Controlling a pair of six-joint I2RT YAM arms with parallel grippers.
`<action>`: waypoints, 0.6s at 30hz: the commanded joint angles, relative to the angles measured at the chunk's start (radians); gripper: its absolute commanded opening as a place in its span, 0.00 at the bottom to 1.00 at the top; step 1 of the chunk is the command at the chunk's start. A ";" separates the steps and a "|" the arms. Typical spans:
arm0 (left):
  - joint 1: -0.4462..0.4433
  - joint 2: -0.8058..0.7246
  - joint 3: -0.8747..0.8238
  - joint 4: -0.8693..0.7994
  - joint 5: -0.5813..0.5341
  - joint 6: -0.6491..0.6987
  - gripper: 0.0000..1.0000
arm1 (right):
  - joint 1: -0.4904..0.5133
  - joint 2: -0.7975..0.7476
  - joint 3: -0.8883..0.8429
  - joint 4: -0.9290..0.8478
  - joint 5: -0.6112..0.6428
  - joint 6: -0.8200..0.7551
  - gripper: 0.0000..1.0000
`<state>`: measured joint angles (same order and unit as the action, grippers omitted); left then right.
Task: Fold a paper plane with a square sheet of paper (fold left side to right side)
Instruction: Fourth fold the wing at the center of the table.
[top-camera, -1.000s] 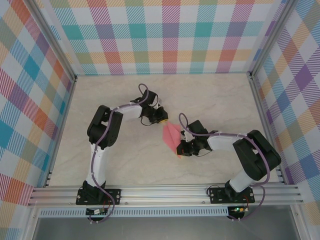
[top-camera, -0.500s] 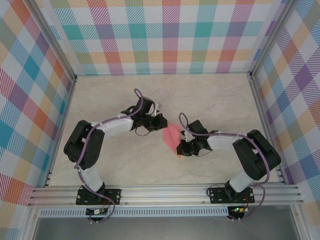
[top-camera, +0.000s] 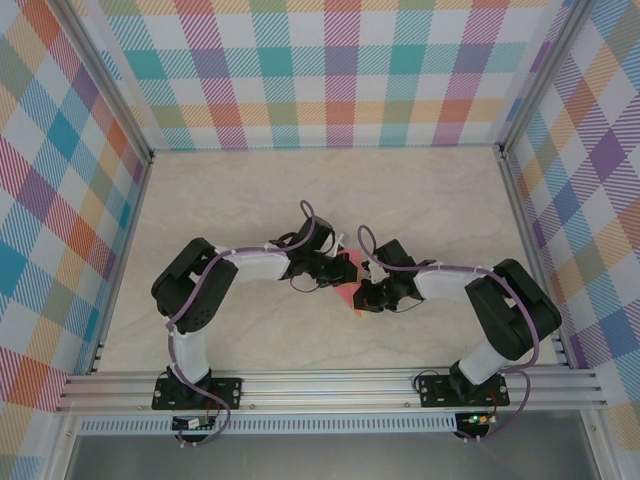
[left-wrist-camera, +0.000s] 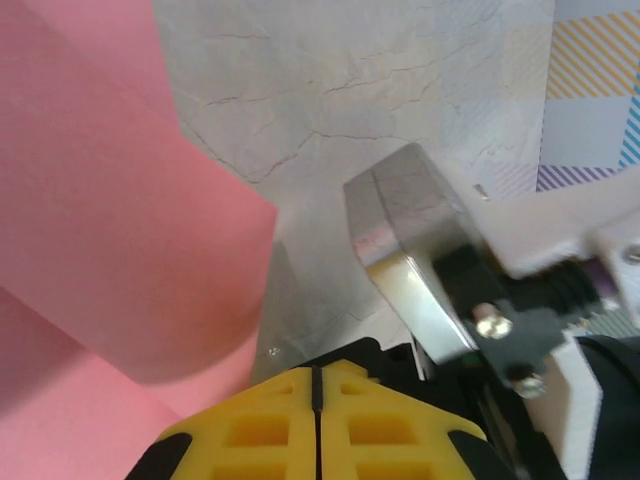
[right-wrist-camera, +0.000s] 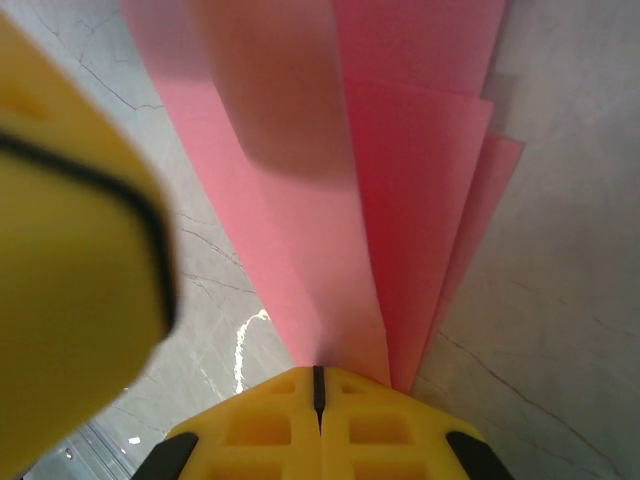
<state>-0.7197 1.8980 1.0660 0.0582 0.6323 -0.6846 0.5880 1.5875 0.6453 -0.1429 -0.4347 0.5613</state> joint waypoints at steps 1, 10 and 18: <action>-0.006 0.029 -0.008 0.038 0.030 -0.013 0.05 | 0.006 0.052 -0.037 -0.161 0.069 -0.015 0.00; -0.006 0.073 -0.008 0.038 0.024 -0.010 0.05 | 0.006 0.062 -0.030 -0.166 0.068 -0.020 0.00; 0.005 0.147 0.014 0.055 0.018 0.011 0.04 | 0.006 0.065 -0.028 -0.183 0.077 -0.028 0.00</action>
<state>-0.7181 2.0060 1.0664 0.1013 0.6472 -0.6907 0.5880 1.5951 0.6571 -0.1608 -0.4347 0.5602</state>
